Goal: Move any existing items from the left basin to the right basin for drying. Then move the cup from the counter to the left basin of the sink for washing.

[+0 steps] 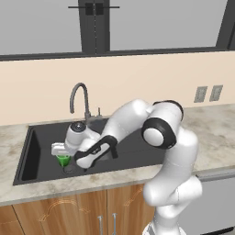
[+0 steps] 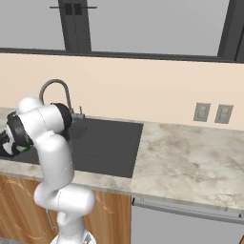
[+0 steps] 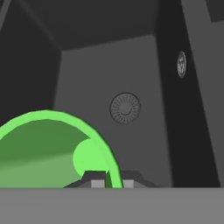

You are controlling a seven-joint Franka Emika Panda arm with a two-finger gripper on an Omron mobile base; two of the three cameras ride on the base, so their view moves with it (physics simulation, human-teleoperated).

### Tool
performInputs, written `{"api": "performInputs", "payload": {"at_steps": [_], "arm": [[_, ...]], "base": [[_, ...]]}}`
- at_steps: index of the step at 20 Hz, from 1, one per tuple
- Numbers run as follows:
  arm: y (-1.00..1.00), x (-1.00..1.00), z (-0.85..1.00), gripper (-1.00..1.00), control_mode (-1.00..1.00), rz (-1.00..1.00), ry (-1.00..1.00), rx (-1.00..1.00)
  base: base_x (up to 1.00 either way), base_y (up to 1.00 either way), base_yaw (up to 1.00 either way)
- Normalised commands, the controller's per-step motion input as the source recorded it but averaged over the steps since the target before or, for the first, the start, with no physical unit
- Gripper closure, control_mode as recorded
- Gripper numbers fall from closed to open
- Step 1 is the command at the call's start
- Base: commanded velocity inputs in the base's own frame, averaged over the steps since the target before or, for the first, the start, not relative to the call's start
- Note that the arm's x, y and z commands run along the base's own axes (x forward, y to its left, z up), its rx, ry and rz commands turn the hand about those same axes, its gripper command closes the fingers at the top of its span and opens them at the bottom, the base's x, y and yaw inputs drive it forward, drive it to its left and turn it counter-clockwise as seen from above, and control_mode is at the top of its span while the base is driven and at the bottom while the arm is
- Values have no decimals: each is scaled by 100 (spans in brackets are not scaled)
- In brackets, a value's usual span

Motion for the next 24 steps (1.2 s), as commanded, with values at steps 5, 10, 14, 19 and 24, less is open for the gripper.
{"api": "performInputs", "payload": {"at_steps": [5,10,14,19,24], "arm": [[12,1,-4,100,-100,-1,0,0],[6,0,-4,100,-100,-1,0,0],[2,0,-9,100,-100,-4,1,0],[0,0,-13,100,-100,-3,5,4],[0,2,-8,100,-100,-1,4,3]], "base": [[0,0,0],[0,0,0],[0,0,0],[0,0,0],[0,0,0]]}}
